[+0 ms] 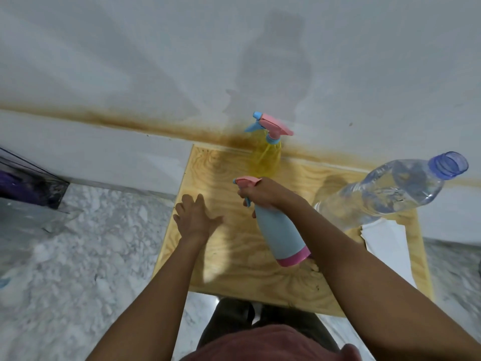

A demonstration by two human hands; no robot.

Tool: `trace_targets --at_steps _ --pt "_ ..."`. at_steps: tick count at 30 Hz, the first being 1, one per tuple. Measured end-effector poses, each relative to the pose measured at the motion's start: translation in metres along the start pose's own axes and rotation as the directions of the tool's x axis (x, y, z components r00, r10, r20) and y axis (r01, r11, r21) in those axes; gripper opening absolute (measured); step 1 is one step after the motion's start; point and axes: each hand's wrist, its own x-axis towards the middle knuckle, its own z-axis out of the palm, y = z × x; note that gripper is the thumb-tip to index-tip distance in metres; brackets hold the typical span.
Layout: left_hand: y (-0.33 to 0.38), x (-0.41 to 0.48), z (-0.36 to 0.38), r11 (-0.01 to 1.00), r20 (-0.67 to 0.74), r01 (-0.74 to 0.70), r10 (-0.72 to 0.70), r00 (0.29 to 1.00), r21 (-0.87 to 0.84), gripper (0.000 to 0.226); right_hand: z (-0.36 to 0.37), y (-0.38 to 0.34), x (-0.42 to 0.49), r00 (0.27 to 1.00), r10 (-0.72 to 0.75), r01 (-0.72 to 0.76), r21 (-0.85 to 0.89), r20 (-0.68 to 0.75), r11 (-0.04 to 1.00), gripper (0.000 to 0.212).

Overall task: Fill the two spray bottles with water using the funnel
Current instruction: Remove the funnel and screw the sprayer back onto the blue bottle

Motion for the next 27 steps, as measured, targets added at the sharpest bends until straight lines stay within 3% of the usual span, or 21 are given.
trace_targets --at_steps 4,8,11,21,27 --pt "0.000 0.000 0.001 1.000 -0.005 -0.009 0.008 1.000 -0.022 0.088 0.001 0.006 0.007 0.999 0.010 -0.009 0.025 -0.048 1.000 0.032" --pt "-0.001 0.002 0.002 1.000 -0.010 -0.011 0.011 1.000 -0.014 0.084 0.000 0.007 0.007 0.999 0.007 -0.005 0.027 -0.046 1.000 0.014" --pt "-0.002 0.002 0.003 1.000 -0.016 -0.014 0.014 1.000 -0.011 0.084 -0.002 0.009 0.008 0.998 0.055 -0.054 0.032 -0.034 0.998 0.030" --pt "-0.002 0.003 0.004 1.000 -0.019 -0.018 0.017 1.000 -0.012 0.085 0.000 0.018 0.006 1.000 -0.009 0.009 0.018 -0.021 1.000 0.046" --pt "-0.003 0.001 0.002 1.000 -0.007 -0.005 0.005 1.000 -0.023 0.090 -0.004 0.022 0.000 0.996 -0.032 0.034 0.017 -0.086 0.999 0.042"
